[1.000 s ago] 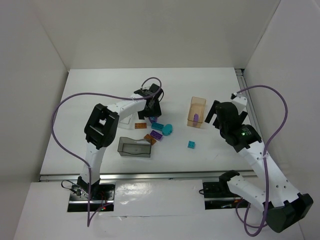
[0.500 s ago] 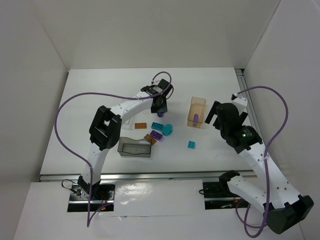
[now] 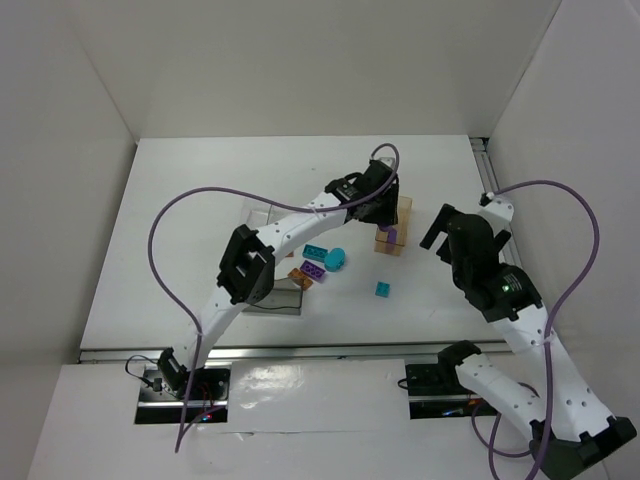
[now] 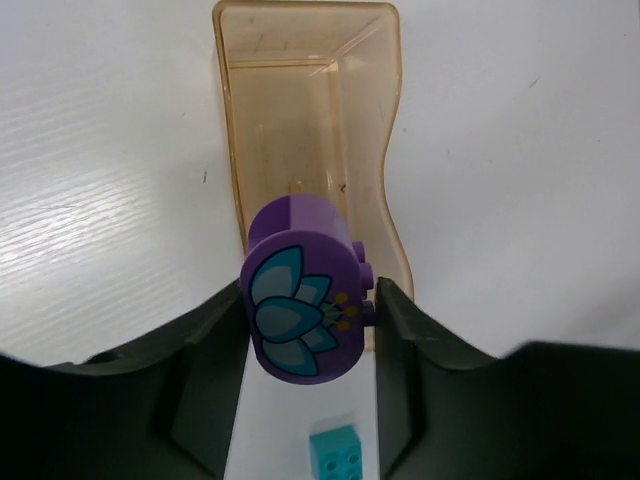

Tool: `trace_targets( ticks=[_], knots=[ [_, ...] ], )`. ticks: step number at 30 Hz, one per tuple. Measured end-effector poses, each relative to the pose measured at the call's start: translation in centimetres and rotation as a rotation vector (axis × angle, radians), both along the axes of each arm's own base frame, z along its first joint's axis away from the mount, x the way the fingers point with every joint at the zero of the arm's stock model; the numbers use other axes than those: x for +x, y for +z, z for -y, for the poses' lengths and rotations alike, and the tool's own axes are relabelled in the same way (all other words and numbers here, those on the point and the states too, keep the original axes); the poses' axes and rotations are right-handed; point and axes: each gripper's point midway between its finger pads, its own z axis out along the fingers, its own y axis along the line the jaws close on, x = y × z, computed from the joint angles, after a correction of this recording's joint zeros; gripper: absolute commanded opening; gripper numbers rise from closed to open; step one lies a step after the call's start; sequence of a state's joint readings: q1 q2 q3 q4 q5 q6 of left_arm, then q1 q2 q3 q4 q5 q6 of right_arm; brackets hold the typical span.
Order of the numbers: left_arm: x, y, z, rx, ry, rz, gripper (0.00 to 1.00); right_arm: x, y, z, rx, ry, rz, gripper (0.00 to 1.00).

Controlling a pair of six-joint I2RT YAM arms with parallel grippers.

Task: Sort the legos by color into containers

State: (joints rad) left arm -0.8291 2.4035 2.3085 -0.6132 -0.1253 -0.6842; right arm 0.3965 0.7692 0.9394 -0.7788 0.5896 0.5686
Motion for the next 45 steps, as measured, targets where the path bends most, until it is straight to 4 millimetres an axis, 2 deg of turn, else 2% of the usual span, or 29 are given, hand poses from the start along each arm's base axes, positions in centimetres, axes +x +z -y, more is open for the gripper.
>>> trace_targets(
  ticks=[1, 2, 4, 7, 10, 14, 15, 17, 19, 20, 22, 24, 27, 29, 34, 37, 41, 45],
  knots=[
    [0.2, -0.6, 0.3, -0.002, -0.008, -0.005, 0.68, -0.1, 0.5, 0.1, 0.004, -0.004, 0.015, 1.0],
    [0.3, -1.3, 0.5, -0.004, -0.017, -0.013, 1.0, -0.3, 0.8, 0.3, 0.008, -0.007, 0.029, 1.0],
    [0.4, -2.4, 0.7, -0.002, -0.034, -0.028, 1.0, -0.5, 1.4, 0.4, 0.013, -0.012, 0.047, 1.0],
    [0.4, -2.7, 0.6, -0.001, -0.047, -0.034, 1.0, -0.7, 1.8, 0.7, 0.014, -0.02, 0.058, 1.0],
    [0.6, -1.6, 0.3, -0.01, -0.041, -0.009, 1.0, -0.8, 1.7, 0.7, 0.017, -0.024, 0.056, 1.0],
    [-0.8, 0.7, -2.8, 0.031, 0.0, 0.017, 1.0, -0.6, 1.0, 0.1, 0.025, 0.002, 0.03, 1.0],
    [-1.1, 1.6, -3.7, 0.031, 0.013, 0.03, 0.96, -0.5, 0.6, -0.3, 0.031, 0.018, 0.019, 1.0],
    [-2.2, 3.6, -5.8, 0.039, 0.039, 0.049, 0.85, -0.3, -0.7, -1.2, 0.047, 0.055, -0.016, 1.0],
    [-2.9, 5.3, -7.7, 0.032, 0.069, 0.071, 0.82, 0.2, -2.8, -2.7, 0.084, 0.111, -0.056, 1.0],
    [-3.1, 6.0, -8.6, 0.031, 0.082, 0.081, 0.82, 0.3, -4.5, -3.6, 0.105, 0.138, -0.094, 1.0],
    [-3.3, 6.5, -10.5, 0.046, 0.115, 0.096, 0.92, 0.3, -7.9, -4.7, 0.133, 0.163, -0.173, 1.0],
    [-3.2, 6.1, -12.3, 0.09, 0.157, 0.096, 1.0, -0.4, -12.6, -5.5, 0.154, 0.178, -0.284, 1.0],
    [-3.0, 5.1, -14.5, 0.168, 0.212, 0.087, 1.0, -2.7, -16.9, -5.9, 0.181, 0.197, -0.398, 1.0],
    [-3.0, 4.5, -15.8, 0.215, 0.237, 0.079, 1.0, -3.3, -17.8, -6.5, 0.208, 0.223, -0.422, 1.0],
    [-2.7, 3.6, -18.2, 0.267, 0.288, 0.063, 1.0, -1.9, -17.0, -8.9, 0.28, 0.306, -0.363, 1.0],
    [-2.9, 3.3, -20.0, 0.275, 0.329, 0.043, 1.0, -1.4, -17.3, -10.0, 0.284, 0.341, -0.364, 0.92],
    [-3.1, 4.4, -22.5, 0.261, 0.373, 0.037, 1.0, -1.5, -18.6, -11.2, 0.265, 0.374, -0.401, 0.83],
    [-2.9, 6.7, -24.6, 0.216, 0.418, 0.061, 1.0, -2.2, -20.4, -11.8, 0.209, 0.376, -0.457, 0.71]
  ],
)
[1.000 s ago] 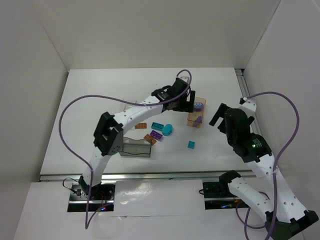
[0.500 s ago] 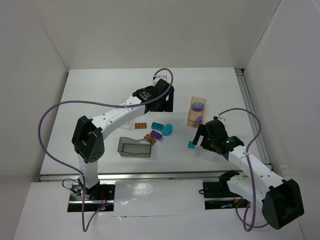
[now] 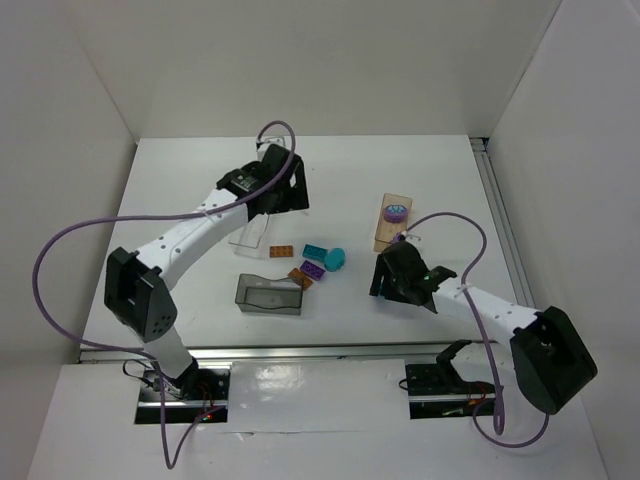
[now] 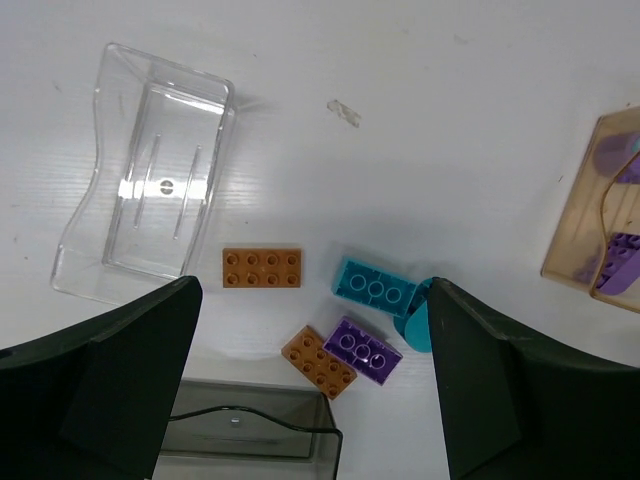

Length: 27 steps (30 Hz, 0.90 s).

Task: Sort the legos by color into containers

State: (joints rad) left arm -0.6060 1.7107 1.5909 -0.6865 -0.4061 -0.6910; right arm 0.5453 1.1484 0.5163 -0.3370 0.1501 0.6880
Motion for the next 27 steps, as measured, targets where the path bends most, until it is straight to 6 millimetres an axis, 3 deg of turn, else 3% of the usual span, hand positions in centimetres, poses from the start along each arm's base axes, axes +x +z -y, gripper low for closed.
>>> trace_targets(
  ticks=[3, 12, 16, 17, 19, 23, 27],
  knots=[
    [0.1, 1.8, -1.4, -0.029, 0.021, 0.031, 1.0, -0.2, -0.7, 0.0, -0.04, -0.009, -0.006, 0.61],
    [0.1, 5.3, -3.9, -0.069, 0.026, 0.092, 1.0, 0.3, -1.6, 0.2, -0.101, -0.061, 0.011, 0.61],
    [-0.4, 7.0, -4.4, -0.088, 0.006, 0.126, 1.0, 1.0, -1.7, -0.2, -0.118, -0.064, 0.033, 0.42],
    [-0.4, 7.5, -4.5, -0.089, -0.003, 0.134, 1.0, 1.1, -1.7, -0.4, -0.124, -0.061, 0.037, 0.32],
    [-0.4, 8.4, -4.5, -0.099, -0.012, 0.152, 1.0, 1.2, -1.5, -1.0, -0.133, -0.046, 0.046, 0.27],
    [-0.5, 9.6, -4.5, -0.111, -0.017, 0.168, 1.0, 1.3, 0.8, -4.0, -0.135, 0.029, 0.094, 0.25],
    [-0.3, 9.7, -5.7, -0.106, 0.008, 0.161, 1.0, 1.3, 7.1, -11.1, -0.048, 0.165, 0.241, 0.25]
  ],
)
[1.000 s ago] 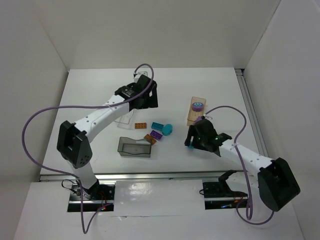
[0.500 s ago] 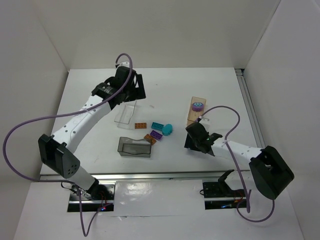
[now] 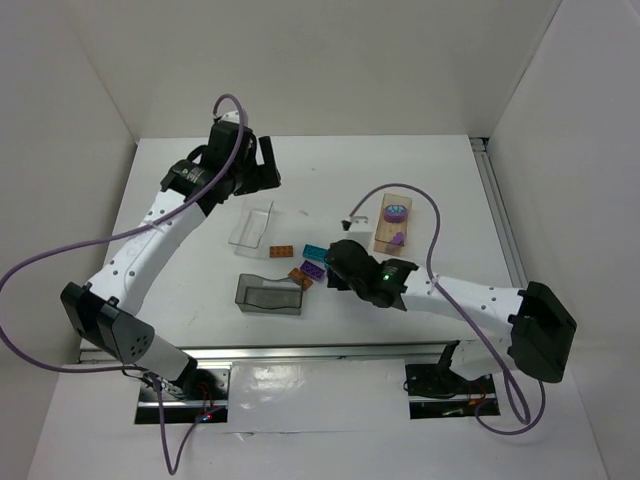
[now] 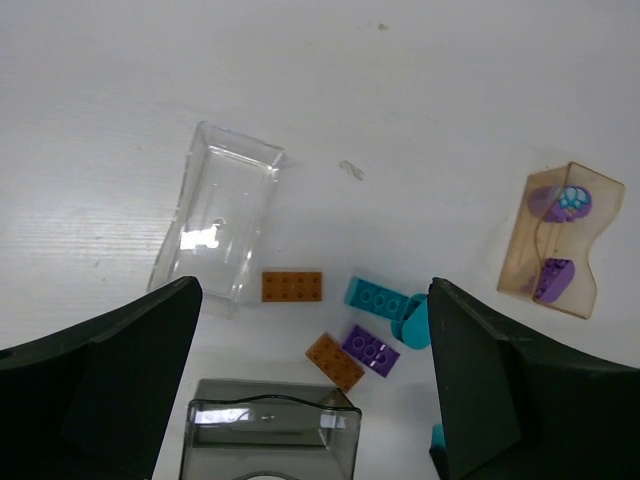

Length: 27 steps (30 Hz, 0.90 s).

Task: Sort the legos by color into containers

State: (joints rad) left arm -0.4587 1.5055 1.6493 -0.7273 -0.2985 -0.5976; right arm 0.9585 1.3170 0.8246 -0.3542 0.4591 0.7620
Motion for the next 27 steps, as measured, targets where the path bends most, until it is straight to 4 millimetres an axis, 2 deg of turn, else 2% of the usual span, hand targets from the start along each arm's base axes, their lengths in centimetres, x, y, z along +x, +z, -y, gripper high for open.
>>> trace_targets(
  ticks=[3, 5, 7, 10, 14, 16, 17, 19, 21, 24, 27],
  knots=[
    [0.2, -0.1, -2.5, 0.006, 0.06, -0.032, 1.0, -0.8, 4.4, -5.3, 0.059, 0.115, 0.082, 0.25],
    [0.5, -0.2, -4.9, 0.001, 0.118, -0.048, 1.0, -1.3, 6.1, -8.6, 0.075, 0.187, 0.11, 0.25],
    [0.6, -0.3, -6.9, -0.006, 0.167, -0.061, 1.0, -1.3, 6.5, -11.3, 0.076, 0.235, 0.129, 0.26],
    [0.1, -0.2, -9.3, -0.027, 0.231, -0.066, 1.0, -1.2, 4.6, -14.3, 0.042, 0.292, 0.115, 0.26],
    [-1.5, 1.8, -11.7, -0.065, 0.28, -0.017, 1.0, -1.0, 0.5, -16.3, -0.028, 0.336, 0.065, 0.29],
    [-2.2, 3.1, -12.6, -0.084, 0.295, 0.018, 1.0, -0.9, -1.1, -17.0, -0.052, 0.349, 0.047, 0.41],
    [-2.5, 3.6, -13.0, -0.092, 0.302, 0.033, 1.0, -0.9, -1.7, -17.3, -0.06, 0.354, 0.039, 0.61],
    [-2.8, 4.2, -13.4, -0.104, 0.308, 0.049, 1.0, -0.9, -2.2, -17.9, -0.062, 0.364, 0.03, 0.73],
    [-2.8, 4.3, -13.5, -0.111, 0.305, 0.049, 1.0, -0.9, -2.0, -18.4, -0.061, 0.373, 0.035, 0.78],
    [-2.8, 3.7, -13.2, -0.118, 0.292, 0.033, 1.0, -0.4, -0.8, -18.7, -0.052, 0.356, 0.068, 0.76],
    [-2.8, 3.3, -12.9, -0.125, 0.277, 0.02, 1.0, 0.3, 0.8, -17.4, -0.059, 0.304, 0.107, 0.74]
  ],
)
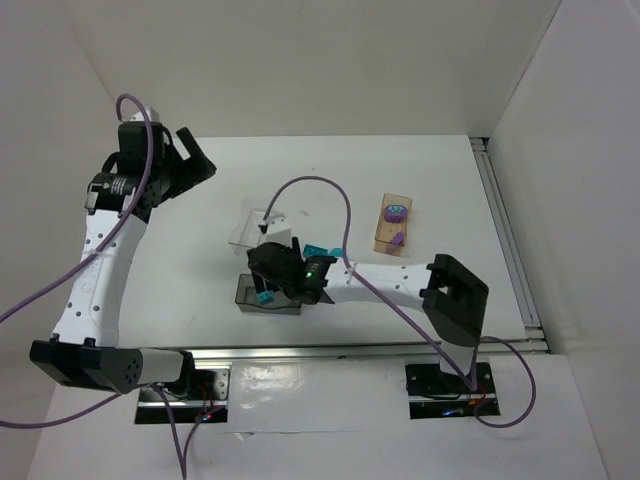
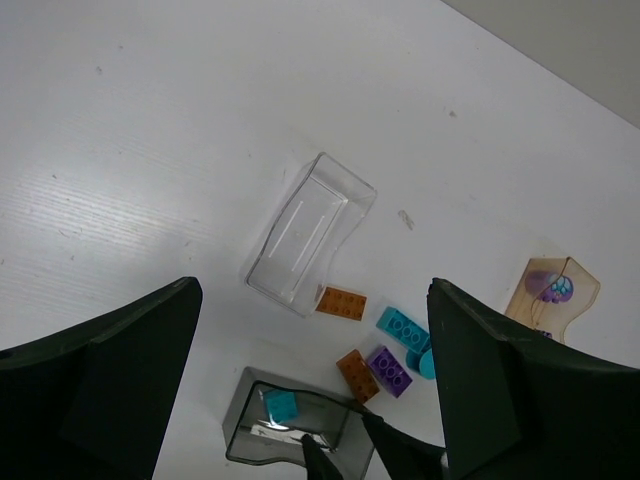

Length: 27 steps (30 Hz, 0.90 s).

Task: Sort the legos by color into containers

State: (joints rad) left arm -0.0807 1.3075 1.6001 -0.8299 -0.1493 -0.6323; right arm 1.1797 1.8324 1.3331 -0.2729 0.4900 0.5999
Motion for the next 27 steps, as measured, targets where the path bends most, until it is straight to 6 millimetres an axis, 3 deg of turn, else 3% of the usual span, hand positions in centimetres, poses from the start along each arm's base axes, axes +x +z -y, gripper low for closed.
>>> trace_targets(
  ticks=[2, 4, 5, 8, 11, 15, 19, 27],
  knots=[
    [0.0, -0.2, 0.2, -0.006, -0.01, -0.006, 1.0, 0.6, 1.3, 1.6, 0.021, -0.056, 0.012, 0.74],
    [0.0, -0.4, 0.4, -0.01, -0.023, -0.009, 1.0, 1.7, 2.1, 4.2, 0.05, -0.127, 0.009, 0.84],
    [0.0, -0.5, 0.5, -0.013, -0.027, -0.009, 1.0, 2.6, 2.2, 5.7, 0.057, -0.167, 0.005, 0.94],
    [0.1, -1.1, 0.9, -0.023, -0.043, -0.018, 1.0, 6.0, 1.5, 10.4, 0.05, -0.308, -0.012, 1.0],
    [0.0, -1.6, 1.2, -0.032, -0.058, -0.031, 1.0, 8.3, -0.7, 13.6, 0.01, -0.406, -0.055, 1.0],
    [0.2, -2.3, 1.4, -0.037, -0.069, -0.047, 1.0, 9.0, -3.7, 14.7, -0.031, -0.441, -0.119, 0.99],
    [0.5, -2.6, 1.6, -0.035, -0.081, -0.052, 1.0, 8.8, -6.1, 14.9, -0.067, -0.449, -0.167, 0.91],
    [0.6, -2.7, 1.7, -0.03, -0.095, -0.049, 1.0, 8.6, -7.1, 15.4, -0.078, -0.48, -0.185, 0.89]
  ],
)
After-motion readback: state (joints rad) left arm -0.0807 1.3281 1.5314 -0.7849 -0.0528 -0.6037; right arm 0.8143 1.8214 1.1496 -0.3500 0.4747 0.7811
